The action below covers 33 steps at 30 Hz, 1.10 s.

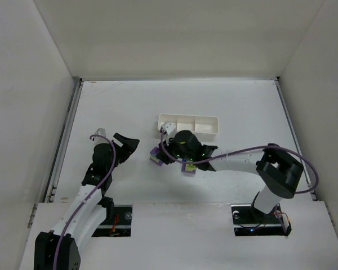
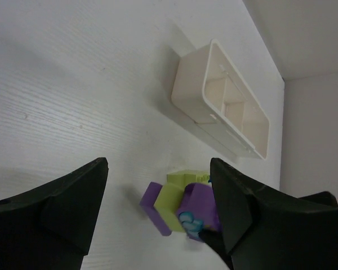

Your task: Sort the legos into containers by color

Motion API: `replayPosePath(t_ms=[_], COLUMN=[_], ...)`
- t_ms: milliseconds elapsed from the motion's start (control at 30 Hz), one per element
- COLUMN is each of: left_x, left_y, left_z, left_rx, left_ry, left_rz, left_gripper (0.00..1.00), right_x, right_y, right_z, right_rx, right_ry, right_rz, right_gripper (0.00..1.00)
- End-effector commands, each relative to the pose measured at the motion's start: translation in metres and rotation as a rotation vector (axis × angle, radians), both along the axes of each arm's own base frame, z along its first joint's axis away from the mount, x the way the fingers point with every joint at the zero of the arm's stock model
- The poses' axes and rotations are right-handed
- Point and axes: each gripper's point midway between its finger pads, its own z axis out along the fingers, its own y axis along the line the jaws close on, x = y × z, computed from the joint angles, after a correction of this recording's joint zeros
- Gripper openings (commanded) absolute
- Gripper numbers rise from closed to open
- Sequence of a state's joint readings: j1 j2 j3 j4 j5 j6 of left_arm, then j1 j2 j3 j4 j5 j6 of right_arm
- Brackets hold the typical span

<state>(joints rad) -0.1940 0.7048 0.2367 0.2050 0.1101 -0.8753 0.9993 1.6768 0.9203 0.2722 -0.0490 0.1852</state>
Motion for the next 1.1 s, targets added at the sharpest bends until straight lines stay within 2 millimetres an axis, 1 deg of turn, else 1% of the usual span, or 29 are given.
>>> replayPosePath(t_ms=[0, 33, 100, 200, 267, 400, 467, 533, 600, 733, 900, 1000, 1067], left_x=[0.012, 0.014, 0.017, 0.017, 0.017, 0.015, 0.016, 0.016, 0.018, 0.02, 0.023, 0.024, 0.025], left_y=[-0.012, -0.015, -0.026, -0.045, -0.056, -0.077, -0.082, -0.086, -0.087, -0.088, -0.087, -0.087, -0.088], left_z=[0.049, 0.058, 0.082, 0.109, 0.117, 0.127, 0.132, 0.133, 0.133, 0.134, 0.133, 0.133, 0.137], left_rx=[-0.092, -0.116, -0.177, -0.252, -0.277, -0.308, -0.314, -0.316, -0.315, -0.322, -0.326, -0.334, -0.339], left_ry=[-0.152, -0.178, -0.254, -0.357, -0.396, -0.446, -0.477, -0.489, -0.497, -0.509, -0.513, -0.516, -0.525], left_rz=[-0.021, -0.025, -0.057, -0.104, -0.132, -0.191, -0.195, -0.199, -0.198, -0.192, -0.179, -0.169, -0.171], left_gripper=[0.72, 0.73, 0.75, 0.76, 0.77, 0.78, 0.78, 0.78, 0.78, 0.77, 0.75, 0.74, 0.72], right_x=[0.03, 0.038, 0.05, 0.065, 0.073, 0.074, 0.071, 0.067, 0.065, 0.065, 0.062, 0.063, 0.064], right_y=[-0.013, -0.024, -0.038, -0.053, -0.058, -0.052, -0.047, -0.042, -0.04, -0.037, -0.037, -0.035, -0.034], right_z=[0.081, 0.093, 0.111, 0.123, 0.131, 0.14, 0.145, 0.153, 0.16, 0.158, 0.168, 0.168, 0.166], right_rx=[0.264, 0.31, 0.39, 0.497, 0.577, 0.714, 0.77, 0.823, 0.871, 0.914, 1.012, 1.033, 1.033], right_ry=[-0.014, 0.007, 0.06, 0.171, 0.246, 0.398, 0.45, 0.484, 0.516, 0.573, 0.637, 0.666, 0.678], right_rz=[-0.125, -0.165, -0.221, -0.284, -0.304, -0.267, -0.242, -0.208, -0.188, -0.189, -0.171, -0.167, -0.17], right_gripper=[0.22, 0.22, 0.22, 0.22, 0.22, 0.22, 0.22, 0.22, 0.22, 0.22, 0.22, 0.22, 0.22])
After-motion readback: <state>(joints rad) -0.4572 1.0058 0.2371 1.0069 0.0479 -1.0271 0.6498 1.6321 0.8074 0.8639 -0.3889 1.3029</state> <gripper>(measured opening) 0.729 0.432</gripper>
